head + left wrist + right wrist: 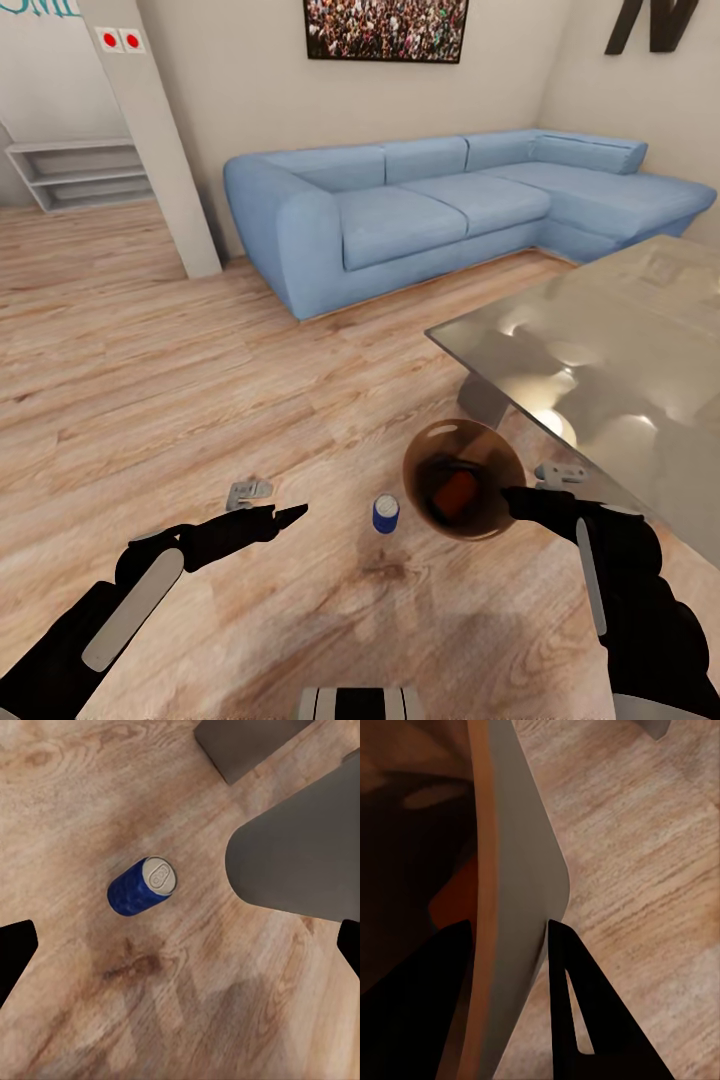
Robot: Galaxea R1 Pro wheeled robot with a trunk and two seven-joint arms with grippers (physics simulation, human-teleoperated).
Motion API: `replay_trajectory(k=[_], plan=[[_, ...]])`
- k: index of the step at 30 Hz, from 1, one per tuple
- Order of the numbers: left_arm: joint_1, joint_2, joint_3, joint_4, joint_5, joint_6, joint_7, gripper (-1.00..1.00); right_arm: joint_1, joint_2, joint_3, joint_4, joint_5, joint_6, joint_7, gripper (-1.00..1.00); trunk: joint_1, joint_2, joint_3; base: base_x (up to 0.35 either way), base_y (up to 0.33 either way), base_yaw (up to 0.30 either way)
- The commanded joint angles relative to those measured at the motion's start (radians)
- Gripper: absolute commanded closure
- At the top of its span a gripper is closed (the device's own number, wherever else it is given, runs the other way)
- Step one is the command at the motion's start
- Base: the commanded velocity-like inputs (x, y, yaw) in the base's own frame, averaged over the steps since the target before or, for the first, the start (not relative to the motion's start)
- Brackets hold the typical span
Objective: Put the three can of soda from the living room inside the tash can in the kitchen.
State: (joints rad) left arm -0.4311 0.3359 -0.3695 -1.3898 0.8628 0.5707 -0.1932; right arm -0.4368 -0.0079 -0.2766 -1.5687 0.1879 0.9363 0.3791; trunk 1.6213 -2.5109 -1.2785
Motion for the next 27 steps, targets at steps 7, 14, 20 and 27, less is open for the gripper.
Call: replay_trajectory(k=[7, 14, 20, 27], plan=[[0.0, 0.0, 0.0, 0.0, 0.0, 0.0, 0.0, -1.0, 0.0, 0.0, 0.001, -0.001, -0.019, 0.003, 0.001, 1.0, 0.0, 0.0, -0.01, 0.0, 0.0, 0.0], [0.0, 0.0, 0.0, 0.0, -0.022, 0.0, -0.001, -1.0, 0.0, 0.0, 0.001, -0.001, -0.019, 0.002, 0.001, 1.0, 0.0, 0.0, -0.02, 0.0, 0.0, 0.0], [0.0, 0.0, 0.0, 0.0, -0.027, 0.0, -0.002, -1.0, 0.0, 0.0, 0.0, -0.001, -0.019, 0.002, 0.001, 1.0, 0.0, 0.0, -0.028, 0.0, 0.0, 0.0], [0.0, -0.001, 0.0, 0.0, -0.027, 0.0, -0.002, -1.0, 0.0, -0.003, 0.0, -0.001, -0.019, 0.003, 0.001, 1.0, 0.0, 0.0, -0.029, 0.0, 0.0, -0.002]])
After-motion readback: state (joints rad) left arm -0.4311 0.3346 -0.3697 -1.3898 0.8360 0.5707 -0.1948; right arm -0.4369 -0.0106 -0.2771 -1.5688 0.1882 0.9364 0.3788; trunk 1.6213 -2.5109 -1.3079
